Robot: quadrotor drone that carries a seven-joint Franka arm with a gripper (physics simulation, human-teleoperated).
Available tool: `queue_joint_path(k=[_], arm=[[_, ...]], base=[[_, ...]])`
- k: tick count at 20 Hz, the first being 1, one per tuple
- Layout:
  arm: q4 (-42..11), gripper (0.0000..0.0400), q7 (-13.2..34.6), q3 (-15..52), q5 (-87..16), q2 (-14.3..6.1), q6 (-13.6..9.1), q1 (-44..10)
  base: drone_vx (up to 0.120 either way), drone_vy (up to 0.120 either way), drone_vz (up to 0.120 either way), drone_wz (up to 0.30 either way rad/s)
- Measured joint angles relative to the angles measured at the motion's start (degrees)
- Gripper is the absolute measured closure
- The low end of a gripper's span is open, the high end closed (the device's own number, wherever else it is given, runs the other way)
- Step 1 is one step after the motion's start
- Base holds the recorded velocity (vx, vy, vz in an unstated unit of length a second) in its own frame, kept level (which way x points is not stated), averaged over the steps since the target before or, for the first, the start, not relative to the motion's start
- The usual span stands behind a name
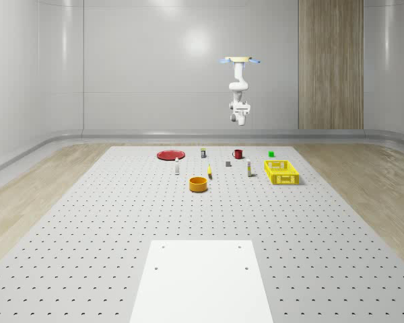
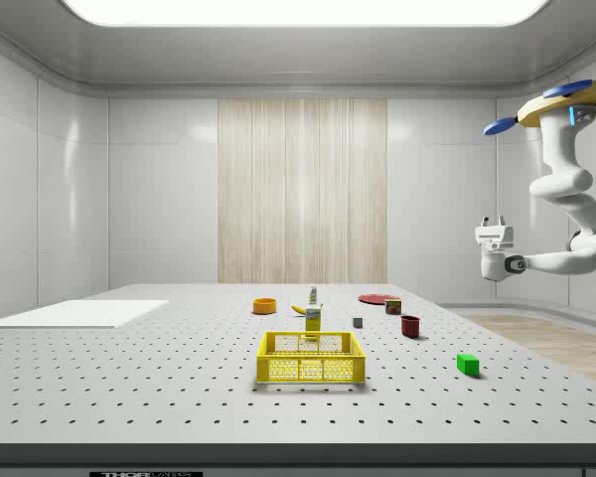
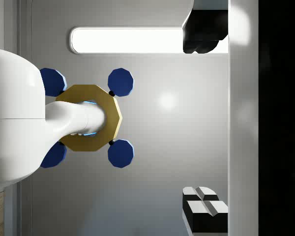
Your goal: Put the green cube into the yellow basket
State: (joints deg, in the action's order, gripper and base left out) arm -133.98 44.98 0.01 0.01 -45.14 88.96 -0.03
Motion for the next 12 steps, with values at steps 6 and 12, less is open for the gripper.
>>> queue_joint_path(k=[6, 12], arm=[[7.33, 0.0000, -0.09, 0.08, 0.06, 1.45, -5.61, -0.16], [13.51, 0.0000, -0.13, 0.14, 0.10, 3.70, -9.27, -0.26]], base=[[0.107, 0.120, 0.000, 0.000], [0.013, 0.120, 0.000, 0.000]])
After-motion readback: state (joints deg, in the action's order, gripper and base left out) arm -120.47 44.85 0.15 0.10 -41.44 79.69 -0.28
